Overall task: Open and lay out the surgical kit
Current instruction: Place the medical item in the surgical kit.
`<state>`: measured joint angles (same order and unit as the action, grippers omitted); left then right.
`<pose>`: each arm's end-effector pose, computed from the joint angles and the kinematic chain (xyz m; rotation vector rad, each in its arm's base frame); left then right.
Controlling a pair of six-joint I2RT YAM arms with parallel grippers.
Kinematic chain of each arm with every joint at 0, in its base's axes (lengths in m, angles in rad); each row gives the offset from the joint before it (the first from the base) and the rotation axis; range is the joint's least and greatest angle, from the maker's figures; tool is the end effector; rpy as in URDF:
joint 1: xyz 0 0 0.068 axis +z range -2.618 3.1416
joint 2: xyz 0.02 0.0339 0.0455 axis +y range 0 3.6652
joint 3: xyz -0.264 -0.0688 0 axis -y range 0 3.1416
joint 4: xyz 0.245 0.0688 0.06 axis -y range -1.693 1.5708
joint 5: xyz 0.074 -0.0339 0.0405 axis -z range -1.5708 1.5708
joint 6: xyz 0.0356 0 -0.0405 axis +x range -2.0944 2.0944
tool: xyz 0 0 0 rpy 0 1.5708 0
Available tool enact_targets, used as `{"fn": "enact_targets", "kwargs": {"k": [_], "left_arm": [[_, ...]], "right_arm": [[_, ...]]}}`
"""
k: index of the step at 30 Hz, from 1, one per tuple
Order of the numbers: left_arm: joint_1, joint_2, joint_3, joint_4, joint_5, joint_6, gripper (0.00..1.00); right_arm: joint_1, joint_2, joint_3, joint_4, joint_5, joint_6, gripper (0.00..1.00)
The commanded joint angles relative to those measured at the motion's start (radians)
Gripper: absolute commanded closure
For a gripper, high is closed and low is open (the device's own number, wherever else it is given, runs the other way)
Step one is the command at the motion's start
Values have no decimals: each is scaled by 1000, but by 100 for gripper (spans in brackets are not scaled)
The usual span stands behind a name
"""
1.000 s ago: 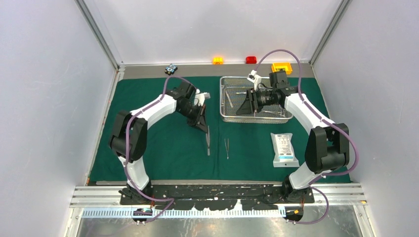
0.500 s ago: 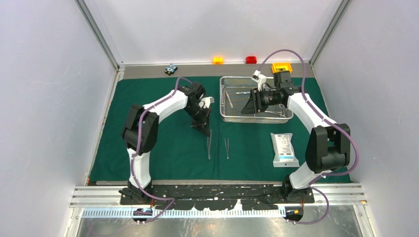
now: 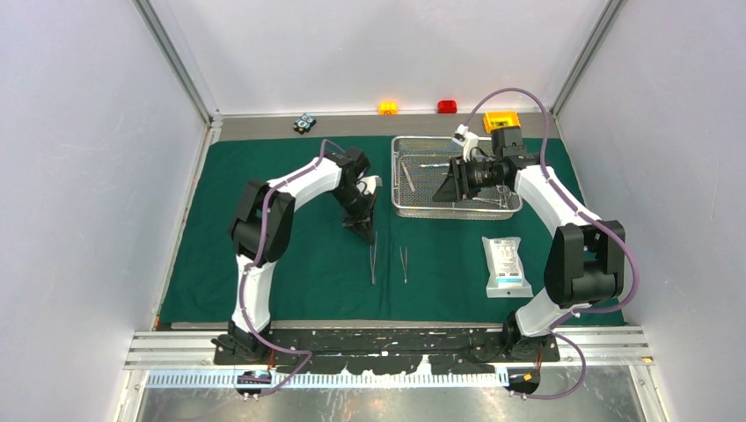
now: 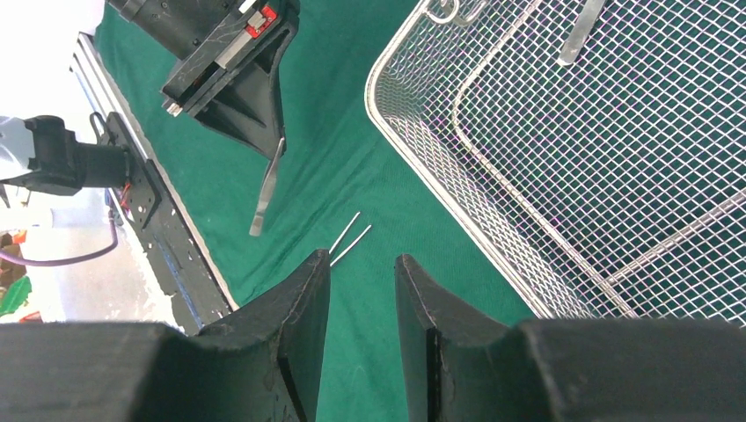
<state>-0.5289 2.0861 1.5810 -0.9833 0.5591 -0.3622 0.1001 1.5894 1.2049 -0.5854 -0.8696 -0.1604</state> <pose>0.3376 -0.2192 0.1733 -0.2725 -2.8544 0.7937 0.3250 0.0600 0.2612 -0.6330 2.2593 1.0564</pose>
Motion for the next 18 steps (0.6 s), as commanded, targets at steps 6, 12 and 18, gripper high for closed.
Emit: {"fn": "enact_targets", "kwargs": {"k": [6, 12, 18], "left_arm": [[15, 15, 49, -54, -26, 17, 99], [38, 8, 37, -63, -37, 33, 100], [52, 19, 21, -59, -25, 32, 100]], "right_arm": [[-17, -4, -2, 13, -28, -18, 62], [-21, 2, -5, 15, -29, -18, 62], [-23, 19, 2, 19, -34, -9, 62]]}}
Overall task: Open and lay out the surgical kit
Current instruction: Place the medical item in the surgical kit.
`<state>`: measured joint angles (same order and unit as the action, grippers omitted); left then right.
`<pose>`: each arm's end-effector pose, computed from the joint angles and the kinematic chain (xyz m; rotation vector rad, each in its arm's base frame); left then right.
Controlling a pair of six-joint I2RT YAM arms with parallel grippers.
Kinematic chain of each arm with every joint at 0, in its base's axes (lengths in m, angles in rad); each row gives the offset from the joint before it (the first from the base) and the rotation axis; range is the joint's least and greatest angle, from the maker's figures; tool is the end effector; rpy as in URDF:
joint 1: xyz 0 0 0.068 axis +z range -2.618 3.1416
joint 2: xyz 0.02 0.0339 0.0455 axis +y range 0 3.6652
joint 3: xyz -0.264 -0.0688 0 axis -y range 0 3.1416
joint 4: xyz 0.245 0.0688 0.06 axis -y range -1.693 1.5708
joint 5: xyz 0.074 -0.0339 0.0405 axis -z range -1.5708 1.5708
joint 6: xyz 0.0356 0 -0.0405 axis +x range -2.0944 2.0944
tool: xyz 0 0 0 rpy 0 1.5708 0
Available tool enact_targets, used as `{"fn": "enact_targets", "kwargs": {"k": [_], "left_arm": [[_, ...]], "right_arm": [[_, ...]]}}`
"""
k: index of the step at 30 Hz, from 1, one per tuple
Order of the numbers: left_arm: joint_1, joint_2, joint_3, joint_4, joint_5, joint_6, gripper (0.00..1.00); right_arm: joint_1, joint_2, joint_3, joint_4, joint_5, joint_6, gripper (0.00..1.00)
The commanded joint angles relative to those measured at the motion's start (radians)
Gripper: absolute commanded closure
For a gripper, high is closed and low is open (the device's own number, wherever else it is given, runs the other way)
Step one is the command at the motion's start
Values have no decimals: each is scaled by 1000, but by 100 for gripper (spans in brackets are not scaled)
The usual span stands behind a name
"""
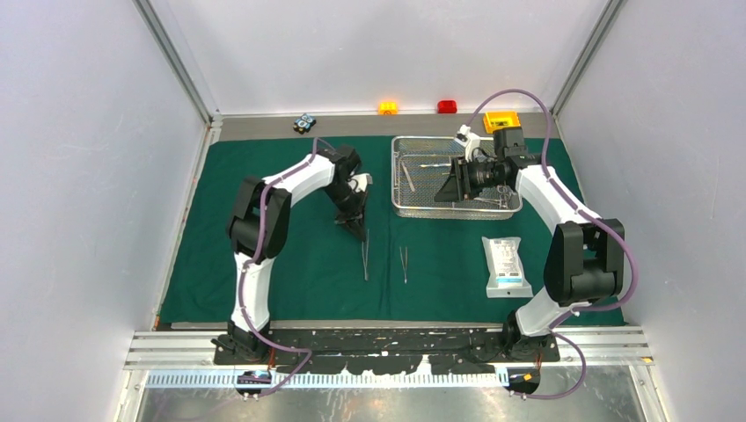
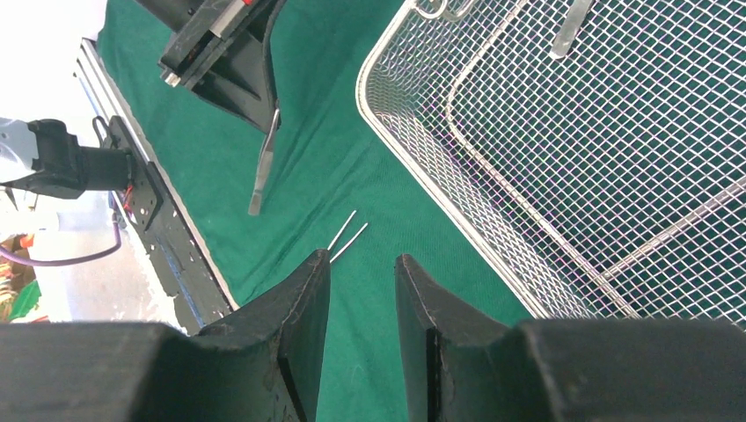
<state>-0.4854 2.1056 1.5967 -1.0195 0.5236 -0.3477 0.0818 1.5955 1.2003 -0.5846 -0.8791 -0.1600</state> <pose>0.3474 -0.2034 0.1689 -0.2143 -2.8703 0.7300 0.3263 0.0543 0.2582 -0.6100 2.2651 1.0635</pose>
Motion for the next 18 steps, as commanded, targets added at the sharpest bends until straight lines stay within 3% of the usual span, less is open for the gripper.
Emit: {"fn": "enact_targets", "kwargs": {"k": [1, 18], "left_arm": [[8, 4, 10, -25, 13, 19, 100], [7, 82, 35, -45, 17, 41, 99]], "right_arm": [[-4, 14, 6, 19, -24, -8, 62], [-8, 23, 8, 19, -18, -12, 62]]}}
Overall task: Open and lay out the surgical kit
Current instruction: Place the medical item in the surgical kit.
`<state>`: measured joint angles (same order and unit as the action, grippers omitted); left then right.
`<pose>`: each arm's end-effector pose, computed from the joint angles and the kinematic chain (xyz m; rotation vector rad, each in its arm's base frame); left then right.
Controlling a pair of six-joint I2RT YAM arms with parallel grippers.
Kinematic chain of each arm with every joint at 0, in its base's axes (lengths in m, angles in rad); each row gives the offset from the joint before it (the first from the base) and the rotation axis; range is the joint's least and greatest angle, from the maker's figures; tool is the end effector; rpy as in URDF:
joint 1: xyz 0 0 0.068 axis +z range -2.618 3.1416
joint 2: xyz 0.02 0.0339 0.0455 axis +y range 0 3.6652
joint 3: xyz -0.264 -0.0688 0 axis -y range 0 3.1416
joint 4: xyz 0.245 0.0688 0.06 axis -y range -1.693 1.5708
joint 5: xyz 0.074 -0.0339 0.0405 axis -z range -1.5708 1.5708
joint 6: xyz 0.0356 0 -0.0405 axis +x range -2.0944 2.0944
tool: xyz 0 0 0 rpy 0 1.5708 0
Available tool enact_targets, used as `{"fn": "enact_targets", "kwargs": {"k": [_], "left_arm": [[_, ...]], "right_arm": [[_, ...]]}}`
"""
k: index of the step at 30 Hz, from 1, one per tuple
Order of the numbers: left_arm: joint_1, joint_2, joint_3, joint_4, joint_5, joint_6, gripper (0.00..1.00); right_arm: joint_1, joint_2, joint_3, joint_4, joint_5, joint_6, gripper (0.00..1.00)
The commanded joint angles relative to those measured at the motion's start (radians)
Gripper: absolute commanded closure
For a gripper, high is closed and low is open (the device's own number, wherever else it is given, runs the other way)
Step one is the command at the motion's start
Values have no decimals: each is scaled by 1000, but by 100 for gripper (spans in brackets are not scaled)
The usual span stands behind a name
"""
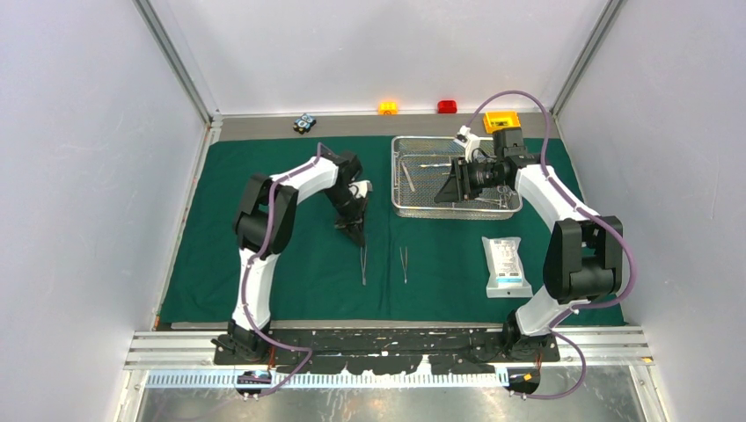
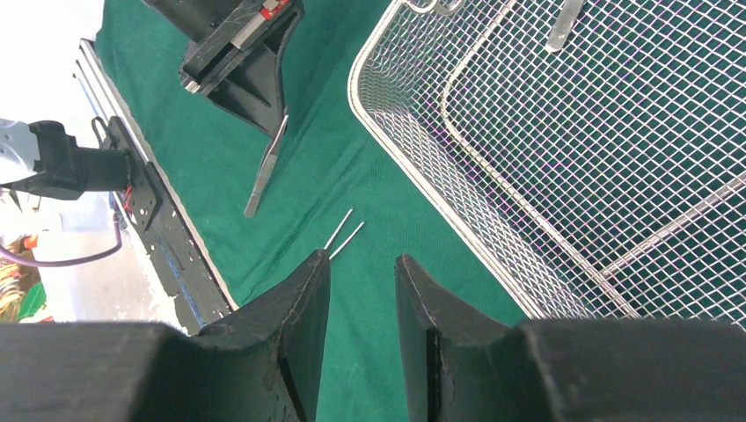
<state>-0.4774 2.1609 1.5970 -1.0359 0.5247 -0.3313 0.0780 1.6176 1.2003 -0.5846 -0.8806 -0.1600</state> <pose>0.3497 -0.2010 0.1478 -0.1956 -2.8234 0.6826 0.3296 0.0533 0.2513 -0.5977 2.2846 1.0732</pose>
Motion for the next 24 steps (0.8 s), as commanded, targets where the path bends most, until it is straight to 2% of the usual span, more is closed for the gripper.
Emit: {"fn": "enact_targets", "kwargs": {"k": [1, 13, 20, 24], "left_arm": [[-1, 32, 42, -29, 19, 25, 97], [-1, 51, 73, -29, 23, 15, 84], [0, 37, 81, -33, 22, 20, 80], [3, 3, 98, -42, 15, 39, 75]], "right_arm": [[-4, 0, 7, 19, -17, -12, 62], [-4, 12, 11, 14, -23, -11, 62], [-3, 10, 13, 14, -16, -10, 62], [-4, 3, 32, 21, 67, 8, 62]]}}
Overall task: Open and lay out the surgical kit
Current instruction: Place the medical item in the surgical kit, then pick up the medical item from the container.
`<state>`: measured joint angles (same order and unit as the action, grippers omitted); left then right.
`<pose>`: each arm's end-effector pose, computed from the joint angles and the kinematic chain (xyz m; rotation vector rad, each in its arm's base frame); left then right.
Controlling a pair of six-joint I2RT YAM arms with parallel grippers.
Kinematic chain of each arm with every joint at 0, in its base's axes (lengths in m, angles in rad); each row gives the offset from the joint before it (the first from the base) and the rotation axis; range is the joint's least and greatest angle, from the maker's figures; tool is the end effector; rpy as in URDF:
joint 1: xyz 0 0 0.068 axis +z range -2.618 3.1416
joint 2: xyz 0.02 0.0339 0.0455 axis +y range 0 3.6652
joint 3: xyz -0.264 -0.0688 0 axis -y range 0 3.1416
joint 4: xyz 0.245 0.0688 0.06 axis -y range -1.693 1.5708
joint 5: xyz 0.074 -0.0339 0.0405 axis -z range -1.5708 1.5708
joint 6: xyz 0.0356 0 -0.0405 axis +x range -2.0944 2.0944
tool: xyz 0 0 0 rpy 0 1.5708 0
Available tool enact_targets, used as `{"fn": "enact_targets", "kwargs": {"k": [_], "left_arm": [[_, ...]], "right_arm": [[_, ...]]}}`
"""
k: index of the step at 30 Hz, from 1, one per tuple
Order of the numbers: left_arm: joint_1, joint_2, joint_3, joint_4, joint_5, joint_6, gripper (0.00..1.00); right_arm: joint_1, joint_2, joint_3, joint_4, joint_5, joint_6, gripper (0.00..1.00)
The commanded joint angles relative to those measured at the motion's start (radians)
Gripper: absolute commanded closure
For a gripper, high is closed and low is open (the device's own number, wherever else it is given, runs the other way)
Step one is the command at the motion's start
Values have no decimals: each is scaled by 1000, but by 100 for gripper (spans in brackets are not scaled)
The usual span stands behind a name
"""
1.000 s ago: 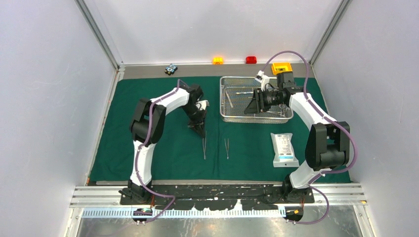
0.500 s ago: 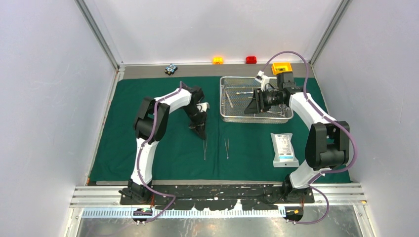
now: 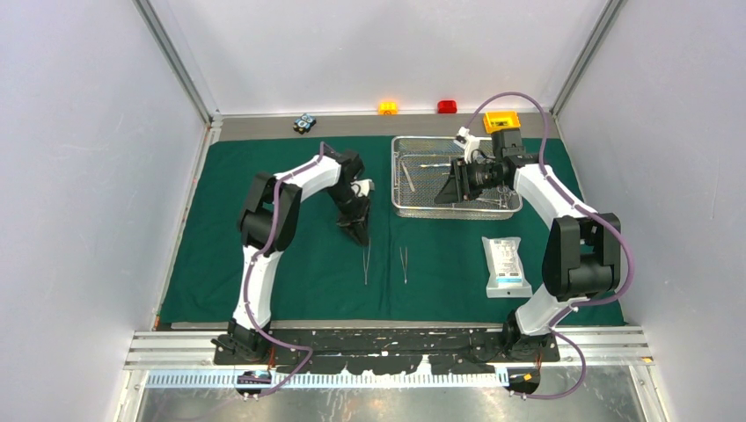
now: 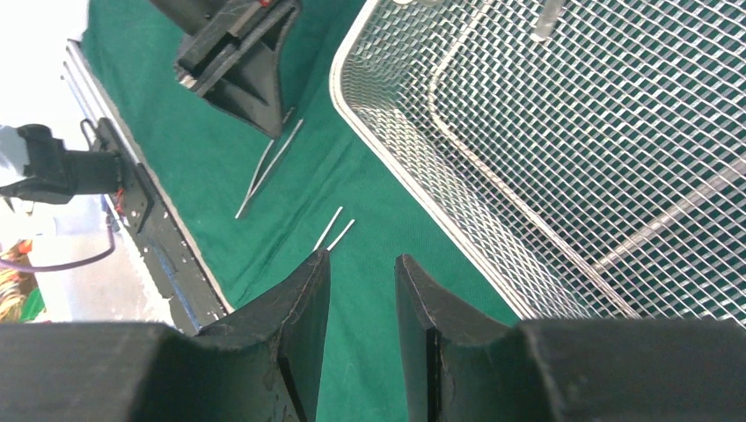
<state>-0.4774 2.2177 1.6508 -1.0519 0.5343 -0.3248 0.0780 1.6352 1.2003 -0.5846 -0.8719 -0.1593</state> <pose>0.3585 -0.2059 0.1387 -0.1958 -2.8039 0.6819 0.3321 0.0533 0.2456 -0.5879 2.3056 1.0709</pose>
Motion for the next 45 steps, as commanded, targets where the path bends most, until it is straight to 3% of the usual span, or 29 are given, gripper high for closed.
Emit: {"fn": "enact_targets", "kwargs": {"k": [1, 8, 15, 30, 45], "left_arm": [[3, -65, 52, -32, 2, 42, 74], [12, -144, 120, -82, -38, 120, 60], [26, -248, 120, -41, -110, 180, 51], [116, -443, 81, 93, -209, 227, 50], [150, -453, 65, 101, -180, 213, 49]], "right_arm": [[-4, -15, 40, 27, 90, 12, 61], [-3, 19, 130, 47, 308, -4, 48], [28, 185, 300, 61, 393, -57, 38], [209, 570, 667, 45, 552, -51, 41], [267, 694, 787, 8, 628, -60, 47]]}}
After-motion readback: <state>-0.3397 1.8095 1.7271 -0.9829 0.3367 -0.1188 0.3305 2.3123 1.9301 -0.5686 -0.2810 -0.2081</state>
